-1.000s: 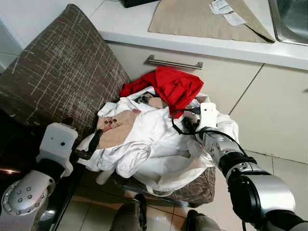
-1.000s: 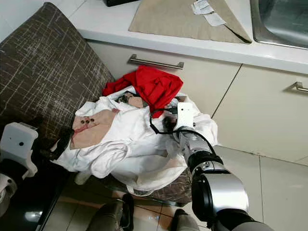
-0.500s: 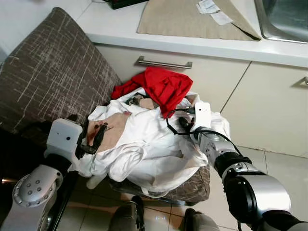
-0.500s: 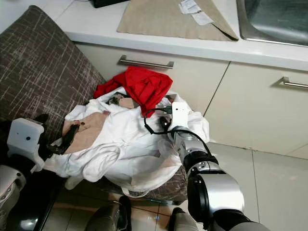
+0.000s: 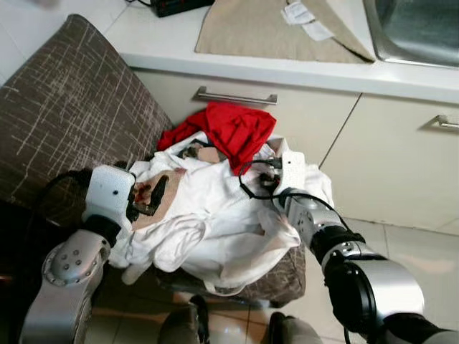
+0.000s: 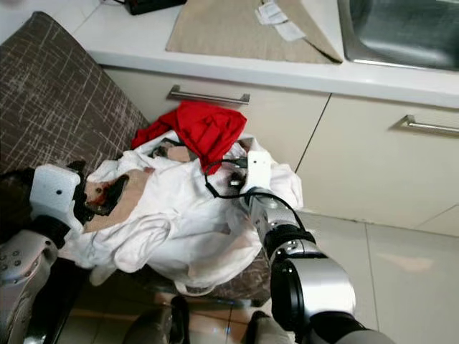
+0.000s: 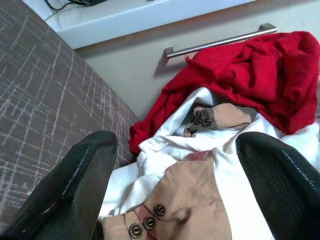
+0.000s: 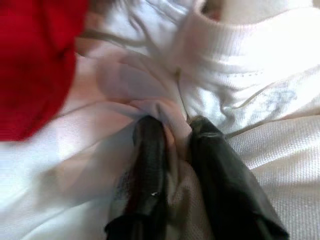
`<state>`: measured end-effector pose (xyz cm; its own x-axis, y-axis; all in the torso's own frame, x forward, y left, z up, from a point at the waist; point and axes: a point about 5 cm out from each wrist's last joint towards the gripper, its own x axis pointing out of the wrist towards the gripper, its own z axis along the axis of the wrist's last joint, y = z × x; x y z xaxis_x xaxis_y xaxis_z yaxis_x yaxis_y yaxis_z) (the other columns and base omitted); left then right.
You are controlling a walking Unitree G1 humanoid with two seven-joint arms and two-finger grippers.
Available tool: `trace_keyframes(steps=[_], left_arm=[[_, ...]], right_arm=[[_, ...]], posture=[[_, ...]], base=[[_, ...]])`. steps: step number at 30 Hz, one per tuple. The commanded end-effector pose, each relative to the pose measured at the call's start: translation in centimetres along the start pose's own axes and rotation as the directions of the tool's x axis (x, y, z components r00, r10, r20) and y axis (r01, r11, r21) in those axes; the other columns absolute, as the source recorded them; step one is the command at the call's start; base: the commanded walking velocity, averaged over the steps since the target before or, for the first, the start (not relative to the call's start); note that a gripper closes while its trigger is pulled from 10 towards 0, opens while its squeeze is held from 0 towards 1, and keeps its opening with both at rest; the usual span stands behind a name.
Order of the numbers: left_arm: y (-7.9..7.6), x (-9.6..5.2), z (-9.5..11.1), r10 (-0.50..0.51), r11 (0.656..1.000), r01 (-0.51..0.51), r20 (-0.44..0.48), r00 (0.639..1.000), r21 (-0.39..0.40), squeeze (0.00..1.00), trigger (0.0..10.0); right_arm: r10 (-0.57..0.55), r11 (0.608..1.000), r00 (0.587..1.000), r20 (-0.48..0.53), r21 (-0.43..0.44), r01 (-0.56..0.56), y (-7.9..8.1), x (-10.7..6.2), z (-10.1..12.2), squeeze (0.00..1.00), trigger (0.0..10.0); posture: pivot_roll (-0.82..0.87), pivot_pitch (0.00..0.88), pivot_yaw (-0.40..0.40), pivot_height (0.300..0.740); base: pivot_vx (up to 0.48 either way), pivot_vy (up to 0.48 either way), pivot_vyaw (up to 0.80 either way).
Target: Clothes washing
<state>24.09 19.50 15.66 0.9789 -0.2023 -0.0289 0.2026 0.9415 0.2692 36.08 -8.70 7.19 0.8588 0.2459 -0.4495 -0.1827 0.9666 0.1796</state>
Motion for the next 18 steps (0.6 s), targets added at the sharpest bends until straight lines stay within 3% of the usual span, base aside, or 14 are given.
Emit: trace_keyframes(steps=[1, 4, 5, 6, 10, 18], left_arm=[[-0.1, 0.1, -0.5, 0.013, 1.000, -0.013, -0.009, 1.000, 0.002, 0.00, 10.0], [-0.3, 0.4, -0.6, 0.020, 1.000, -0.020, -0.002, 1.000, -0.003, 0.00, 10.0], [-0.5, 0.8, -0.6, 0.029, 1.000, -0.029, 0.010, 1.000, -0.009, 0.00, 10.0], [-0.5, 0.8, -0.6, 0.029, 1.000, -0.029, 0.010, 1.000, -0.009, 0.00, 10.0], [-0.5, 1.6, -0.3, 0.043, 0.999, -0.043, 0.037, 0.998, -0.013, 0.00, 10.0], [-0.4, 2.5, -0.3, 0.066, 0.998, -0.066, 0.068, 0.995, -0.015, 0.00, 10.0]], right_arm=[[0.052, 0.999, 0.998, -0.023, -0.002, -0.052, 1.0, 0.1, -0.1, 0.00, 0.0], [0.072, 0.997, 0.997, -0.004, 0.005, -0.072, 1.3, 0.2, 0.6, 0.00, 0.0], [0.095, 0.995, 0.994, 0.046, -0.011, -0.095, 1.8, 0.3, 2.4, 0.00, 0.0], [0.095, 0.995, 0.994, 0.046, -0.011, -0.095, 1.8, 0.3, 2.4, 0.00, 0.0], [0.149, 0.988, 0.976, 0.160, -0.059, -0.141, 2.8, 0.2, 6.6, 0.00, 0.0], [0.233, 0.971, 0.921, 0.312, -0.122, -0.204, 4.4, -0.8, 12.4, 0.00, 0.0]], posture=[[0.10, 0.125, -0.004, 0.740], [0.10, 0.109, -0.015, 0.740], [0.09, 0.091, -0.023, 0.740], [0.09, 0.091, -0.023, 0.740], [0.08, 0.059, -0.038, 0.740], [0.08, 0.026, -0.053, 0.740]], base=[[0.000, 0.000, 0.00], [0.000, 0.000, 0.00], [0.000, 0.000, 0.00], [0.000, 0.000, 0.00], [0.000, 0.000, 0.00], [0.000, 0.000, 0.00]])
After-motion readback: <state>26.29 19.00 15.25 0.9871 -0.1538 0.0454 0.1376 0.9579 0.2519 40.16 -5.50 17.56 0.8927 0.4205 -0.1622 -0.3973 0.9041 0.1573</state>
